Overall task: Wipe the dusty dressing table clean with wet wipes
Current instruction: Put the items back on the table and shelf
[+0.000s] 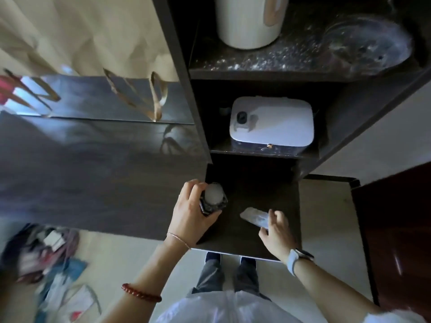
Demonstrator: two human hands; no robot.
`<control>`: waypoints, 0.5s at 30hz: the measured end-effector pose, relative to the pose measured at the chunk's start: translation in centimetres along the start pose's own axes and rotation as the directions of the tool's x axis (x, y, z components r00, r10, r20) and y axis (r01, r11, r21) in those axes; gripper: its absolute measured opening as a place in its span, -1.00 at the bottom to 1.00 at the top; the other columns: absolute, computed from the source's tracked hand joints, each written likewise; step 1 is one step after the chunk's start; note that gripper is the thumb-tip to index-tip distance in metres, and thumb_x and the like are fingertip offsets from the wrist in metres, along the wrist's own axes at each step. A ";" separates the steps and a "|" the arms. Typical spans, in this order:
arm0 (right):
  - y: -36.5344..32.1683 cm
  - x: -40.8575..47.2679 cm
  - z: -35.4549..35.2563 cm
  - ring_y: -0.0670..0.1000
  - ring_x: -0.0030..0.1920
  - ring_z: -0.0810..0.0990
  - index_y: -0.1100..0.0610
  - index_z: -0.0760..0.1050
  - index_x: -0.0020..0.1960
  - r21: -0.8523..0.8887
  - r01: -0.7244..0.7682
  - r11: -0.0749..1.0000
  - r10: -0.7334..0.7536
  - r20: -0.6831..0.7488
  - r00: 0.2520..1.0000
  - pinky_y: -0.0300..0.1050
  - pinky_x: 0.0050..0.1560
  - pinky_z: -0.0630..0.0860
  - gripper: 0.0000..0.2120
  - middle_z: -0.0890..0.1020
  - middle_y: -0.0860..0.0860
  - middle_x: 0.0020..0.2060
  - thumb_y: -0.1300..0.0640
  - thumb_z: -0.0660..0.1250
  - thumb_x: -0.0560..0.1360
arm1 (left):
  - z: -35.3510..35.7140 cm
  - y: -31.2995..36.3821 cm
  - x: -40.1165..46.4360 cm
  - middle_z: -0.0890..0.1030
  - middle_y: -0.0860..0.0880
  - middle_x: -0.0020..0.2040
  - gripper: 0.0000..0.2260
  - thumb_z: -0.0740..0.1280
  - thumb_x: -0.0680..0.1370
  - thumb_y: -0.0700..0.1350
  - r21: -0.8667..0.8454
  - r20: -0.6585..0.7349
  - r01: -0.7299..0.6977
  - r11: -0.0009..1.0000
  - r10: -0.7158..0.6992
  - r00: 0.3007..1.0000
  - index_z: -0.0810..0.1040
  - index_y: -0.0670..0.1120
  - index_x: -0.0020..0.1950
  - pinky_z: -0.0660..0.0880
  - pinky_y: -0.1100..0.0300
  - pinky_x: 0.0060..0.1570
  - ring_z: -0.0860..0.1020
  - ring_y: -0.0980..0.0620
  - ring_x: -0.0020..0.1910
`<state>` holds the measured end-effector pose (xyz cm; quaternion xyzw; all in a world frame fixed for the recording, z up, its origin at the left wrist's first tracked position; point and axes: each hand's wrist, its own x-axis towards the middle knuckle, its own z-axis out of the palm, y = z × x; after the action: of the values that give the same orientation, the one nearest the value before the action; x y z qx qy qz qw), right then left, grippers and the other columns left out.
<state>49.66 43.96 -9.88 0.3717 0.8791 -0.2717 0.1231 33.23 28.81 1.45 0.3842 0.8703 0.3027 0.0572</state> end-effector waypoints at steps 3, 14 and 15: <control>0.3 1.9 1.8 0.21 0.26 0.38 0.27 0.19 0.42 0.006 0.100 0.995 -0.101 0.069 0.993 -0.05 0.22 0.39 -0.42 0.32 0.22 0.28 0.27 0.30 0.45 | -0.3 -1.5 -1.2 0.49 -0.17 0.08 -0.45 0.57 0.21 -0.09 0.027 -0.056 0.114 0.993 -0.112 0.992 0.38 -0.10 0.08 0.40 0.31 -0.07 0.52 -0.12 -0.01; 2.4 6.8 2.1 0.13 0.38 0.23 0.14 0.01 0.48 -0.334 0.157 0.929 -0.097 0.191 0.977 0.00 0.25 0.33 -0.37 0.17 0.07 0.43 0.25 0.22 0.49 | 0.5 -2.5 -3.1 0.47 -0.19 0.10 -0.46 0.57 0.22 -0.15 -0.011 -0.080 0.237 0.971 -0.237 0.968 0.43 -0.17 0.10 0.41 0.21 -0.01 0.47 -0.08 0.04; 2.6 6.6 2.0 0.13 0.38 0.23 0.14 0.02 0.48 -0.319 0.155 0.935 -0.098 0.190 0.977 0.01 0.25 0.33 -0.37 0.16 0.07 0.44 0.24 0.22 0.49 | 0.6 -2.4 -3.1 0.47 -0.20 0.10 -0.47 0.58 0.21 -0.17 -0.010 -0.075 0.244 0.970 -0.244 0.967 0.45 -0.21 0.09 0.41 0.21 -0.01 0.48 -0.11 0.03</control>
<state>46.96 48.21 -15.27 0.2635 0.9206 -0.1581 0.2409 34.08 25.68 -0.79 0.2624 0.9125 0.3077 0.0614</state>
